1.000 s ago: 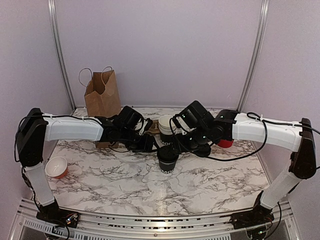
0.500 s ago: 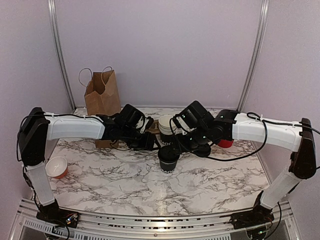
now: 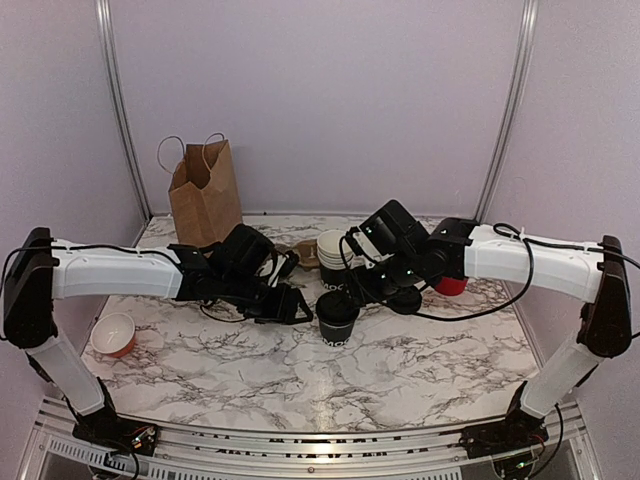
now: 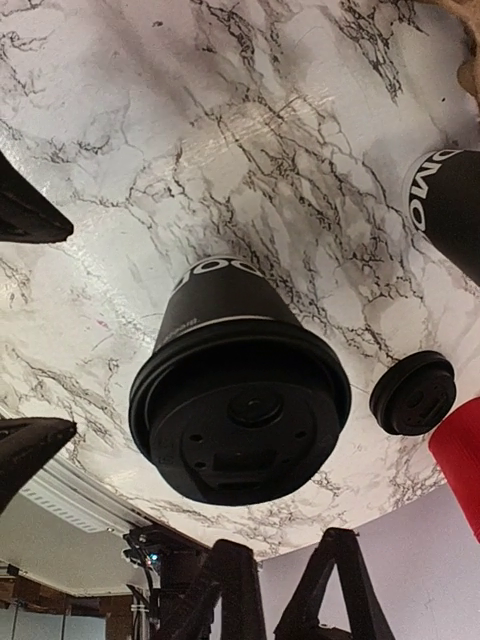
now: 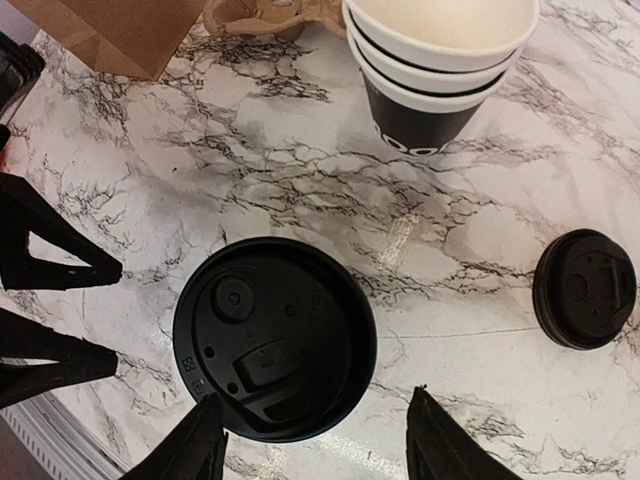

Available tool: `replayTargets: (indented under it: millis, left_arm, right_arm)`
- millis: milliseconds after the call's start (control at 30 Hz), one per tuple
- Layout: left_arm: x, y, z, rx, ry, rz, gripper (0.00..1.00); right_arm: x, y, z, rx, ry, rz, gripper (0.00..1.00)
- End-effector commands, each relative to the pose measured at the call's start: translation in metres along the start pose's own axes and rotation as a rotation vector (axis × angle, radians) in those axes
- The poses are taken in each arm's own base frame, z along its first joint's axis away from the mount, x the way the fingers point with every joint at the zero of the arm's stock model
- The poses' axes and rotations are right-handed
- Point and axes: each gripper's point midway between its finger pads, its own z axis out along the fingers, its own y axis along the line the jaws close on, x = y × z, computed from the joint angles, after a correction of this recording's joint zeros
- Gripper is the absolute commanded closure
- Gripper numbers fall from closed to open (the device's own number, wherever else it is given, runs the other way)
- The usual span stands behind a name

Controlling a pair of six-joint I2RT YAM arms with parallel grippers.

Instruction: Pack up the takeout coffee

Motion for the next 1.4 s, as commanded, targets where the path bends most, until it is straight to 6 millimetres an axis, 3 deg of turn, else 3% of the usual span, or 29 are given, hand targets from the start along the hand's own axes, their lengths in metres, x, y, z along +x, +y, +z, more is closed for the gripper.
replayTargets:
  millis: [0,467,633,933,1367]
  left_arm:
    - [0.012,-0.009,0.003,0.015,0.016,-0.008,0.41]
    - [0.033,-0.026,0.04,0.057,0.083,0.01,0.41]
    - [0.036,-0.022,0.049,0.041,0.09,0.011,0.42]
    - [0.026,-0.009,0.056,0.01,0.074,-0.005,0.42]
    - [-0.009,0.016,0.056,-0.01,0.026,-0.032,0.42]
  right_arm:
    - [-0.016,0.005,0.001,-0.021,-0.033,-0.006,0.4]
    - [-0.018,0.005,-0.003,-0.02,-0.045,0.003,0.4]
    - [-0.017,0.003,-0.003,-0.016,-0.042,0.007,0.4]
    - [-0.015,0.001,-0.008,-0.01,-0.045,0.013,0.4]
    - [-0.01,-0.001,-0.011,-0.01,-0.048,0.028,0.4]
